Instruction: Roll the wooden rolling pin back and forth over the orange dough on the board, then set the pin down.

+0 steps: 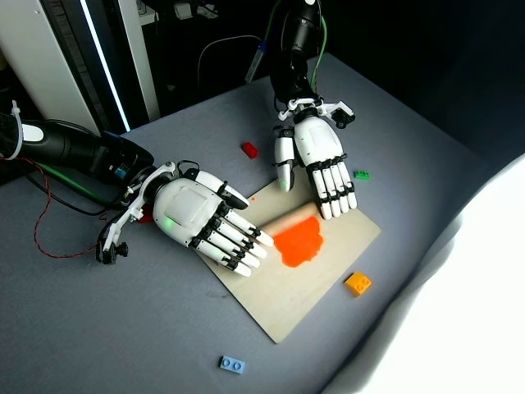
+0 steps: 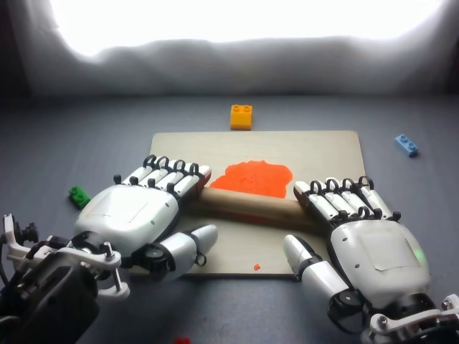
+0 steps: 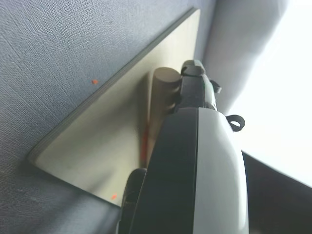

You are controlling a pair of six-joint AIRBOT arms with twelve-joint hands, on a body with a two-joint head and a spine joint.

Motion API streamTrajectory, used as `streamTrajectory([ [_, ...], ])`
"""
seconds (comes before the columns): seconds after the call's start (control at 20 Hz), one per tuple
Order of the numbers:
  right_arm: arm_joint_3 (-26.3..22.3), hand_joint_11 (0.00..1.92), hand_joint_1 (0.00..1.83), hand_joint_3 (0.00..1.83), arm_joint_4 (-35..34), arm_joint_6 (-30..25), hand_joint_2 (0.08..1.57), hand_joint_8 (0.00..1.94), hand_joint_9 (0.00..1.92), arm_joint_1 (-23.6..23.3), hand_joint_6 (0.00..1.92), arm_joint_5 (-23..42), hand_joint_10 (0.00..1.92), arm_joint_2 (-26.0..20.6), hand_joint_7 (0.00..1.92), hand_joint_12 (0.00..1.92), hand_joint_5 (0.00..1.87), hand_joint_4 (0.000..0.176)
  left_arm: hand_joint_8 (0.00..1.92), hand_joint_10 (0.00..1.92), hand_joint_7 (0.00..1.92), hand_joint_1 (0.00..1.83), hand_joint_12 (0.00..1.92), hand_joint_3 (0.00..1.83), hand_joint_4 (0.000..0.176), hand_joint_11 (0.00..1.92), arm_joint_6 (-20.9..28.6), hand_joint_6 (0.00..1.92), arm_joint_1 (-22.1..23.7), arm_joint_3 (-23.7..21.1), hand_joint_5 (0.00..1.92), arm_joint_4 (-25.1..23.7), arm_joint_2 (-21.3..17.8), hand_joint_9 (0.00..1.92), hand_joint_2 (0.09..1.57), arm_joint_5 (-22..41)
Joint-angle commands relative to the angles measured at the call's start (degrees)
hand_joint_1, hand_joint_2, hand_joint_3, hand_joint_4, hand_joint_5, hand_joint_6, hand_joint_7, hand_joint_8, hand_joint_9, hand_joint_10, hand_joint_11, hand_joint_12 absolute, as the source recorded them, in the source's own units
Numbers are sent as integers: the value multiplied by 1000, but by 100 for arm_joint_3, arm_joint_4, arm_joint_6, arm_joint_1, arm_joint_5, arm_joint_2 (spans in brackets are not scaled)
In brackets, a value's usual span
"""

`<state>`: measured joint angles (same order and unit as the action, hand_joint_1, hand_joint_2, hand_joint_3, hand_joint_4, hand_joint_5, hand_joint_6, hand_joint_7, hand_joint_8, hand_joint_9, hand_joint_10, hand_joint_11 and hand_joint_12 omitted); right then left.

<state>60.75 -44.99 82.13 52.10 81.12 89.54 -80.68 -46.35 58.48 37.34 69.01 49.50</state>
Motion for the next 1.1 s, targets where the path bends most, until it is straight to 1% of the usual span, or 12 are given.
streamTrajectory([
  [0.0, -14, 0, 0, 64, -194, 62, 1571, 4, 305, 99, 5, -77, 6, 45, 364, 595, 315, 0, 0, 0, 137, 0, 3, 0, 0, 0, 9, 1, -53, -71, 129, -135, -21, 83, 1516, 35],
  [0.05, -14, 0, 0, 62, -195, 104, 1571, 6, 316, 101, 6, -52, 8, 46, 379, 622, 322, 0, 3, 3, 143, 0, 0, 0, 0, 0, 9, 2, -61, -105, 130, -145, -48, 88, 1517, 34],
  [0.1, -14, 0, 0, 62, -195, 127, 1571, 3, 302, 105, 3, -44, 2, 46, 361, 591, 308, 0, 9, 7, 159, 0, 2, 0, 0, 4, 9, 8, -66, -138, 146, -165, -74, 99, 1517, 33],
  [0.3, -14, 0, 0, 59, -196, 233, 1571, 0, 284, 114, 1, -16, 0, 45, 345, 563, 301, 0, 3, 3, 155, 0, 4, 0, 0, 6, 42, 6, -129, -291, 147, -263, -181, 95, 1516, 31],
  [0.5, -14, 0, 0, 59, -196, 321, 1571, 4, 299, 114, 6, 19, 4, 49, 366, 576, 311, 0, 0, 1, 147, 0, 1, 0, 0, 0, 72, 1, -183, -350, 138, -344, -179, 87, 1513, 40],
  [0.75, -11, 0, 0, 57, -197, 375, 1571, 0, 304, 119, 0, 21, 3, 49, 360, 588, 308, 0, 4, 3, 154, 0, 4, 1, 0, 3, 33, 4, -138, -309, 147, -352, -142, 93, 1518, 139],
  [1.05, -15, 0, 0, 65, -199, 506, 1571, 0, 291, 113, 0, 189, 0, 64, 348, 575, 296, 0, 5, 6, 165, 0, 13, 0, 0, 15, 9, 7, -2, -192, 159, -366, -96, 105, 1515, 156],
])
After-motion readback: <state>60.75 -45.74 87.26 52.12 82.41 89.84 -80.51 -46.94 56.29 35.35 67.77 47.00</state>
